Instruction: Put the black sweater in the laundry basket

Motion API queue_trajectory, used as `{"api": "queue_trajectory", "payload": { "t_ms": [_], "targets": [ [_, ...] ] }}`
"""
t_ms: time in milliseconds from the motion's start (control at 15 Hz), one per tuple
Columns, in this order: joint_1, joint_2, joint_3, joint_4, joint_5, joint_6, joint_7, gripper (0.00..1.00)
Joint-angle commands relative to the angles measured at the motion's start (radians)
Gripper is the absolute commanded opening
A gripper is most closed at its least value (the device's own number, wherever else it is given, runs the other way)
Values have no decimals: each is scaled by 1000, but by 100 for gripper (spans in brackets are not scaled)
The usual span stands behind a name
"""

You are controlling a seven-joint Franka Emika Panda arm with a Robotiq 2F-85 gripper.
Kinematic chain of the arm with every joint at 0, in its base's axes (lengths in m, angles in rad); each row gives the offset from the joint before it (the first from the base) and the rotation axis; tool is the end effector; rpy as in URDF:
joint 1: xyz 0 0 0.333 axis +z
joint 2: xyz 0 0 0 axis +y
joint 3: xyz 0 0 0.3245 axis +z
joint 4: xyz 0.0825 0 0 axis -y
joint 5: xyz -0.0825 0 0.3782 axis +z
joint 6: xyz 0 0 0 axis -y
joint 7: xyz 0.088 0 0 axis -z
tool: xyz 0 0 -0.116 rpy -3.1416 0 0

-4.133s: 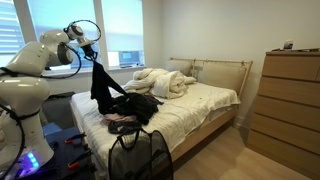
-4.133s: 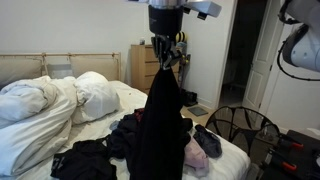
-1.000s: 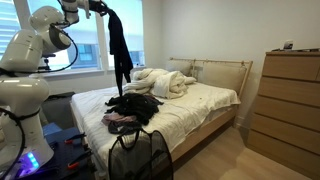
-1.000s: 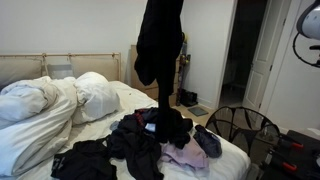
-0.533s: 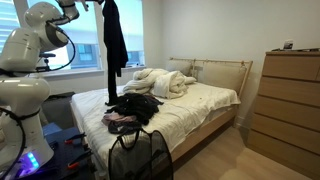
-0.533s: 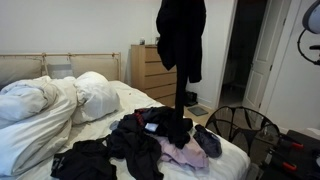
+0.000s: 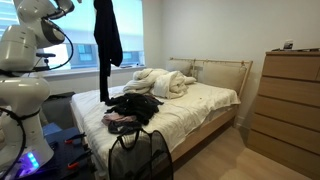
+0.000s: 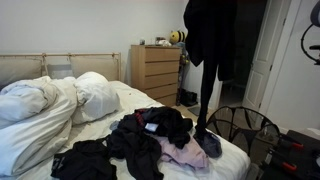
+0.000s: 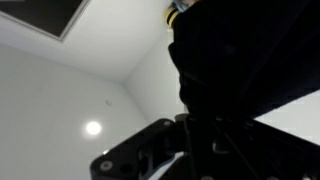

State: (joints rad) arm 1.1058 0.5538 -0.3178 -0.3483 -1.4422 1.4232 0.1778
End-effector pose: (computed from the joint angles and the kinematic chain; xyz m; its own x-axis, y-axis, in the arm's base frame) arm 0.3848 0.3780 0.9207 0.4684 0.4526 0.7588 -0.5156 -0.5574 0.6507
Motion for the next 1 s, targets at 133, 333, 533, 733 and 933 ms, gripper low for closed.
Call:
{"api": "queue_trajectory", "payload": {
  "t_ms": [133, 333, 533, 733, 933],
  "targets": [
    [-132, -111, 160, -13, 176, -62, -34, 2],
    [-219, -145, 211, -16, 308, -82, -40, 2],
    [-254, -170, 221, -15, 378, -133, -33, 2],
    [-245, -188, 218, -10, 402, -189, -28, 2],
    [-258, -198, 242, -4, 461, -228, -6, 2]
  ]
}}
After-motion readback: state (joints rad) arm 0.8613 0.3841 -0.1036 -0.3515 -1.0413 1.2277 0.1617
